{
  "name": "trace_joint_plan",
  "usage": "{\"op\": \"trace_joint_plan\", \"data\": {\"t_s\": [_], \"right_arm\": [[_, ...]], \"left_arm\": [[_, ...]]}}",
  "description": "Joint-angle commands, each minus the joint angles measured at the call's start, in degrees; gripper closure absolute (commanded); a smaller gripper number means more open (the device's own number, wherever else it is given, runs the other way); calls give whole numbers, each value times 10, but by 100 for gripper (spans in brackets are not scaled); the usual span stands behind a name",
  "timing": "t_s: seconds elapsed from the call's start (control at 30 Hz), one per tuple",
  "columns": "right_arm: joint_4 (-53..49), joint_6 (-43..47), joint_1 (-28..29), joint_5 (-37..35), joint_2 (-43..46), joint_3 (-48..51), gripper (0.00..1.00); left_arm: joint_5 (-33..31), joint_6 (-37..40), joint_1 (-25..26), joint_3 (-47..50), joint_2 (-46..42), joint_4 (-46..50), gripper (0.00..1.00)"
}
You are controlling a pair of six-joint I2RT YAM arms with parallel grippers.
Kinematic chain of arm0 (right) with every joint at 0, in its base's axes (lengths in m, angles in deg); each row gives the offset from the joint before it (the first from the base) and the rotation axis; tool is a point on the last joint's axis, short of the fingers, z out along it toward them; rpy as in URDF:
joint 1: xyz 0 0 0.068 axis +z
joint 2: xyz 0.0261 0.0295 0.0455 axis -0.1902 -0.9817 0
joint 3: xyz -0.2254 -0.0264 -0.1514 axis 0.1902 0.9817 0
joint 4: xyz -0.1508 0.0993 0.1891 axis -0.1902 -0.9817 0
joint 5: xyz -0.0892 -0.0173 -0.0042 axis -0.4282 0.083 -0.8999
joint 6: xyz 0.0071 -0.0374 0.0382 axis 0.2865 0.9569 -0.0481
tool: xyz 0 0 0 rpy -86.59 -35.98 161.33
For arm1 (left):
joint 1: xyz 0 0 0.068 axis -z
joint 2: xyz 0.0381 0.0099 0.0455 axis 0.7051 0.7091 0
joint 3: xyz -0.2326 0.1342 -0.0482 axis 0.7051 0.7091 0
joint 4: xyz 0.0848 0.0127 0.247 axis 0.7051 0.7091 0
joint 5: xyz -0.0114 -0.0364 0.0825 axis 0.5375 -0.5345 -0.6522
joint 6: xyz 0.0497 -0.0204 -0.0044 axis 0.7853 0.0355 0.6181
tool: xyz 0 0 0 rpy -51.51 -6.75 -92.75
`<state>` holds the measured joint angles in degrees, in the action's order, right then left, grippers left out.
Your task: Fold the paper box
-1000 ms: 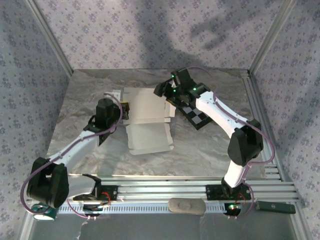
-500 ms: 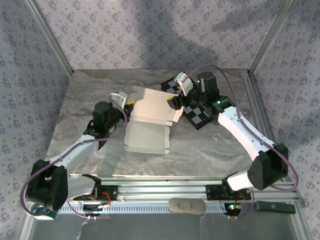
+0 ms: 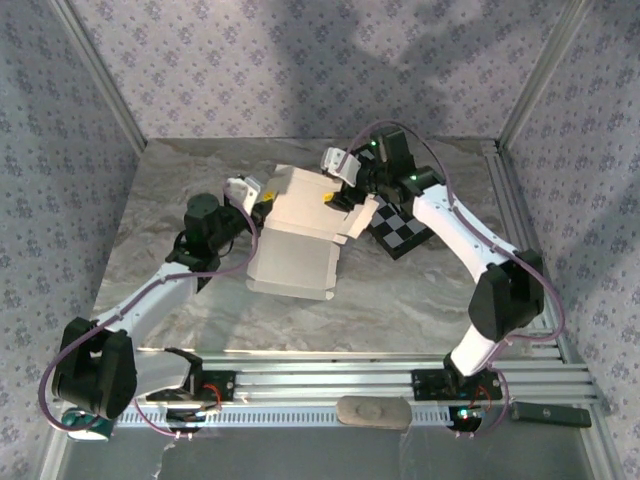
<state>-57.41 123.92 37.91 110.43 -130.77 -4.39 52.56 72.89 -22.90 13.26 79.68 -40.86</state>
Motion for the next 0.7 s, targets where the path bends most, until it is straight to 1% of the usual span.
{"op": "trace_joint_plan", "data": {"t_s": [0.0,0.13,0.23,0.33,0.37,0.43,0.5,0.57,0.6,0.67], "right_arm": [[-13,28,11,-16,-30,-38,24],[0,26,21,-27,-41,-45,38],[31,31,38,-57,-28,-18,54],[60,38,51,-87,-13,12,65],[68,37,53,-95,-9,19,65],[85,40,60,-111,-2,37,70],[100,45,67,-129,3,54,76],[112,51,76,-150,4,65,86],[116,52,80,-158,4,71,88],[143,54,89,-179,6,92,87]], "left_arm": [[16,17,4,4,-1,-29,100],[12,10,6,0,2,-22,100],[10,7,7,1,2,-17,100],[3,-1,11,6,7,-21,100],[-1,-4,11,7,8,-22,100],[-6,-13,12,11,11,-23,100],[-11,-27,12,15,12,-28,100],[-20,-42,12,21,13,-29,100],[-24,-48,13,24,14,-29,100],[-31,-60,13,31,17,-22,100]]}}
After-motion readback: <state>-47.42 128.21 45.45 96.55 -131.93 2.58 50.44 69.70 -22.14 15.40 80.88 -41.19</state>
